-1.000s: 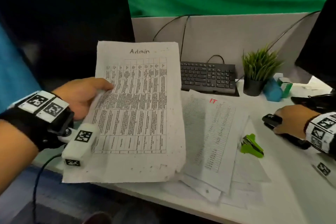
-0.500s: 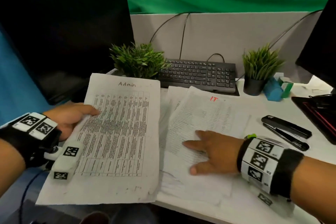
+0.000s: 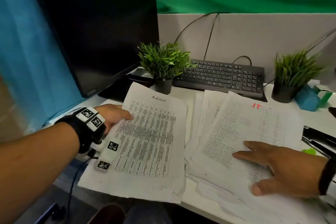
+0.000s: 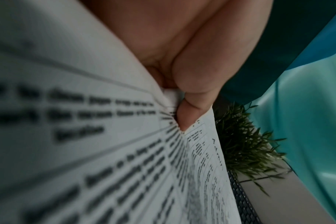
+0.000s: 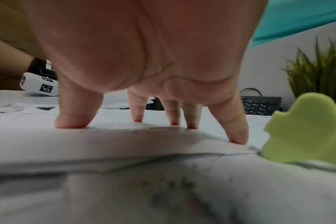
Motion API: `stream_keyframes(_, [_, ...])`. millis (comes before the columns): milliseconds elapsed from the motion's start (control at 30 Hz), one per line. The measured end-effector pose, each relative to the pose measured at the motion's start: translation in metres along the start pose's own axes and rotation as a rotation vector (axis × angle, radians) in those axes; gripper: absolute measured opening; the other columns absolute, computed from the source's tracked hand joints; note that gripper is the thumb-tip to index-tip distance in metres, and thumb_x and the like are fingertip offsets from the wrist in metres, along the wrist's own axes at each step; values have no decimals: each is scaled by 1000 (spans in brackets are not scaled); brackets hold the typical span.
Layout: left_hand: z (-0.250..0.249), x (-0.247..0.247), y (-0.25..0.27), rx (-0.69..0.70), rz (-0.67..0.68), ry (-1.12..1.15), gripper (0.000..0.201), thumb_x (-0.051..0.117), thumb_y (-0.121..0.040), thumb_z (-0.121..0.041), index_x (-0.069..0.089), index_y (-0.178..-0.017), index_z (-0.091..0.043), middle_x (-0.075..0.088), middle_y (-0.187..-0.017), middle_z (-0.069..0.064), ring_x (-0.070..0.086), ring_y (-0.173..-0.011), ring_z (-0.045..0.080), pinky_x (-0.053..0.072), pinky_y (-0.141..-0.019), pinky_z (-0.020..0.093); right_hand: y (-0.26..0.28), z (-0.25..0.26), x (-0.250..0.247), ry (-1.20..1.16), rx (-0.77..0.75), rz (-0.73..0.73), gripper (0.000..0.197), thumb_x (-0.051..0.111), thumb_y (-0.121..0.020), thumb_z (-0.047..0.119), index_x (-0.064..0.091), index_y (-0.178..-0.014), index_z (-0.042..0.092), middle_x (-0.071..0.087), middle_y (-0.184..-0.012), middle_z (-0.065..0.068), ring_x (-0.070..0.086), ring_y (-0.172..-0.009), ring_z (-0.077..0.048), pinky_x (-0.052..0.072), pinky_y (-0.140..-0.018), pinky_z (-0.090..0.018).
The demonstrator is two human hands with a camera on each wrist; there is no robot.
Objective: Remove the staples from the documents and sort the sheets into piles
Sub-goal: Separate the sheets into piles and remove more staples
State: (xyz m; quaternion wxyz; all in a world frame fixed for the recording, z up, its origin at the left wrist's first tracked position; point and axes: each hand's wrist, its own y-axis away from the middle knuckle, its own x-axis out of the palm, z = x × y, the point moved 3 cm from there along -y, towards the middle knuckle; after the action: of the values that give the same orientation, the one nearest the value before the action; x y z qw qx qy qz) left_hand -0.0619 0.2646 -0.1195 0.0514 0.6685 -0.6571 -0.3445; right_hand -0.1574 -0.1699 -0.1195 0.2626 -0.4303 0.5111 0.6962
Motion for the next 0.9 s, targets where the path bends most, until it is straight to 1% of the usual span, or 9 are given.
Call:
stream_keyframes(100, [-13,1,-6,76,-95,-201,17,72,-91,-13,73,-108,-14,78,-99,11,75,-96,32,56,-97,49,1,0,-1,-22,-17,12,76,53,-71,88,10,-132,73,-8,-164,19,2,-152,-9,5,-123,-31])
stream_keyframes(200, [-28,4,-12,148,-143,-403,26,73,-91,-19,72,-116,-16,77,-108,6,74,-100,26,57,-98,42,-1,-4,0,-34,-34,6,72,52,-63,94,12,-122,81,-6,-164,21,4,-152,-8,8,-124,-33])
stream_keyframes(367, [-54,4,-15,218,-328,-708,21,70,-88,-25,71,-103,-11,72,-95,5,69,-83,22,54,-70,26,-5,-9,2,-34,-30,8,74,48,-52,101,11,-115,88,-6,-161,26,3,-152,-7,8,-125,-38])
stream_keyframes(467, [-69,15,8,276,-450,-943,37,65,-89,-34,63,-118,-10,68,-111,7,66,-97,25,54,-79,31,-7,-11,3,-28,-34,6,78,47,-50,102,9,-117,88,-6,-159,29,1,-152,-7,7,-125,-39])
stream_keyframes(533, [-65,33,26,323,-269,-1085,57,62,-92,-40,50,-144,-20,59,-135,3,62,-108,19,54,-88,32,-8,-12,3,-21,-44,4,79,45,-47,104,9,-116,89,-6,-155,31,1,-152,-6,6,-125,-37])
stream_keyframes(600, [-50,55,46,279,9,-1173,68,61,-93,-48,39,-154,-30,52,-143,-3,59,-114,15,52,-95,32,-8,-13,3,-15,-47,5,79,45,-47,104,9,-115,89,-6,-152,33,0,-151,-6,5,-125,-37])
stream_keyframes(633, [-42,63,52,252,95,-1198,72,62,-92,-52,35,-156,-34,44,-154,-4,53,-129,17,47,-106,36,-8,-12,2,-16,-49,14,78,45,-47,103,10,-115,89,-7,-152,33,0,-151,-6,5,-124,-37])
stream_keyframes(733, [-28,71,55,249,116,-1252,81,63,-88,-58,27,-158,-39,25,-167,-8,31,-150,17,31,-123,38,-7,-9,-1,-37,-36,43,75,50,-52,100,13,-116,87,-7,-159,29,2,-152,-8,6,-124,-36])
stream_keyframes(900, [-24,56,53,223,125,-1230,81,69,-86,-49,30,-157,-40,38,-159,-4,52,-135,16,45,-113,34,-3,6,-6,-21,-21,17,101,56,-56,90,13,-144,67,-4,-165,18,6,-152,-9,7,-124,-32])
